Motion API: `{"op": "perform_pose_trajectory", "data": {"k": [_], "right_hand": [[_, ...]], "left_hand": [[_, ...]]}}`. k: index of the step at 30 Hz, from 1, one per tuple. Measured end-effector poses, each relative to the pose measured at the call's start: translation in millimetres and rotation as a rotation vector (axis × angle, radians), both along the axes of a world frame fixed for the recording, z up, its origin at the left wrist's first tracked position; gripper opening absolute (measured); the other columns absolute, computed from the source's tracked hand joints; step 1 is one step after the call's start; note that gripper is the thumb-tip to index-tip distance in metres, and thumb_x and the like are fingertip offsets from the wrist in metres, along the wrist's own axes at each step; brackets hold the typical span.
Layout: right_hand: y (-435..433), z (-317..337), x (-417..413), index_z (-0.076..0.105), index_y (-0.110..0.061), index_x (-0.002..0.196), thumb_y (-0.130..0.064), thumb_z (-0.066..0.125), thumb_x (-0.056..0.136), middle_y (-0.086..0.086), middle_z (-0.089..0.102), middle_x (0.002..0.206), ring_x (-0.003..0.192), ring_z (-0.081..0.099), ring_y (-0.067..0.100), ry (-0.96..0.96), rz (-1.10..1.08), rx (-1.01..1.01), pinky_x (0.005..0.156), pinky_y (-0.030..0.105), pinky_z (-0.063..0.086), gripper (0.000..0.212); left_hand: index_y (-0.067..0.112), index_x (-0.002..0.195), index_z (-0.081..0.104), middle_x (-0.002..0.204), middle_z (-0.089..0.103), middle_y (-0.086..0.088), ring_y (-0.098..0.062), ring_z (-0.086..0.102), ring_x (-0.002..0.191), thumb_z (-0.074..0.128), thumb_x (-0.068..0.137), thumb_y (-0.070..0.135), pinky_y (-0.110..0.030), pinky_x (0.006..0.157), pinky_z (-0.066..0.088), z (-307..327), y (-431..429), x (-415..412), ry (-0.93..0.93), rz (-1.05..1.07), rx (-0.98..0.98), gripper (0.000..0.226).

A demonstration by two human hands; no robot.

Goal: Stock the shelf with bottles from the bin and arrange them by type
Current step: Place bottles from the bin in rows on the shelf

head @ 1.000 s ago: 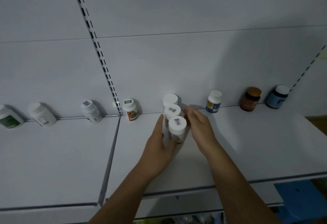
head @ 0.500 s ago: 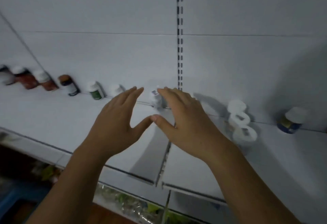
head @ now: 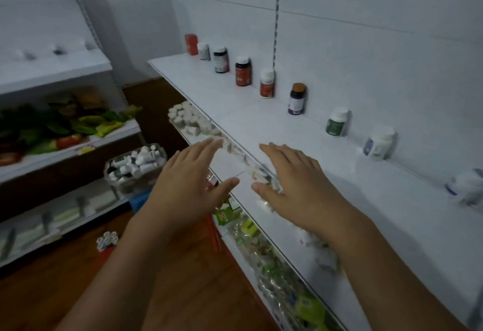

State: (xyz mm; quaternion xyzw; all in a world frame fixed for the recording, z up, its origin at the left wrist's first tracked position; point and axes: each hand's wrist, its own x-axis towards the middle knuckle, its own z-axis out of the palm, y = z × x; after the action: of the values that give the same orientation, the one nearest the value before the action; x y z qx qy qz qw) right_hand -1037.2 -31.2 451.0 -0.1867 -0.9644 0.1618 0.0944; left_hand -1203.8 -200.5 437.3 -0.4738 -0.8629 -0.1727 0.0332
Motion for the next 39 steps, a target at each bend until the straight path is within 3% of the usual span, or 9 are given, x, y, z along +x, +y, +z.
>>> {"op": "perform_pose_trajectory", "data": {"k": [6,9,18,23,32,39], "right_hand": [[-76,-12,-156,0.021,-0.034,0.162,-0.061,0.049,0.101,-0.010,0.029,0.165,0.151,0.027,0.016,-0.001,0.108,-0.039,0.124,0.042,0.026,0.073],[-111,-22,-220,0.021,-0.036,0.162,-0.061,0.051,0.101,-0.011,0.029,0.165,0.152,0.027,0.014,-0.012,0.156,-0.077,0.124,0.044,0.028,0.072],[-172,-49,-358,0.024,-0.039,0.160,-0.060,0.054,0.100,-0.012,0.035,0.160,0.147,0.032,0.012,-0.057,0.264,-0.119,0.119,0.043,0.035,0.071],[-178,-73,-428,0.025,-0.040,0.159,-0.057,0.060,0.097,-0.013,0.036,0.158,0.145,0.034,0.011,-0.082,0.288,-0.156,0.116,0.039,0.038,0.073],[-137,-137,-577,0.027,-0.044,0.155,-0.057,0.067,0.092,-0.013,0.040,0.154,0.141,0.040,0.013,-0.146,0.312,-0.253,0.112,0.045,0.046,0.076],[-108,-198,-685,0.033,-0.036,0.154,-0.055,0.072,0.089,-0.005,0.044,0.151,0.137,0.047,0.021,-0.262,0.287,-0.314,0.107,0.044,0.049,0.078]], "left_hand": [[0.042,0.164,0.017,0.170,0.026,0.015,-0.015,0.028,0.155,0.037,0.089,0.088,-0.046,0.126,0.030,-23,-111,-126,-0.053,0.162,0.003,0.090],[0.040,0.164,0.016,0.169,0.027,0.014,-0.015,0.028,0.155,0.037,0.091,0.084,-0.043,0.126,0.024,-31,-158,-178,-0.064,0.228,-0.015,0.088],[0.039,0.165,0.015,0.168,0.029,0.014,-0.013,0.028,0.155,0.042,0.093,0.082,-0.044,0.127,0.028,-63,-245,-283,-0.168,0.406,-0.004,0.088],[0.039,0.164,0.020,0.167,0.032,0.015,-0.012,0.032,0.153,0.041,0.091,0.084,-0.042,0.126,0.031,-84,-259,-336,-0.201,0.464,-0.005,0.089],[0.036,0.164,0.021,0.167,0.034,0.012,-0.013,0.032,0.153,0.050,0.094,0.075,-0.043,0.126,0.031,-123,-219,-465,-0.275,0.523,-0.067,0.085],[0.033,0.162,0.028,0.163,0.041,0.006,-0.018,0.041,0.148,0.062,0.094,0.065,-0.048,0.120,0.041,-178,-189,-561,-0.370,0.556,-0.144,0.082]]}}
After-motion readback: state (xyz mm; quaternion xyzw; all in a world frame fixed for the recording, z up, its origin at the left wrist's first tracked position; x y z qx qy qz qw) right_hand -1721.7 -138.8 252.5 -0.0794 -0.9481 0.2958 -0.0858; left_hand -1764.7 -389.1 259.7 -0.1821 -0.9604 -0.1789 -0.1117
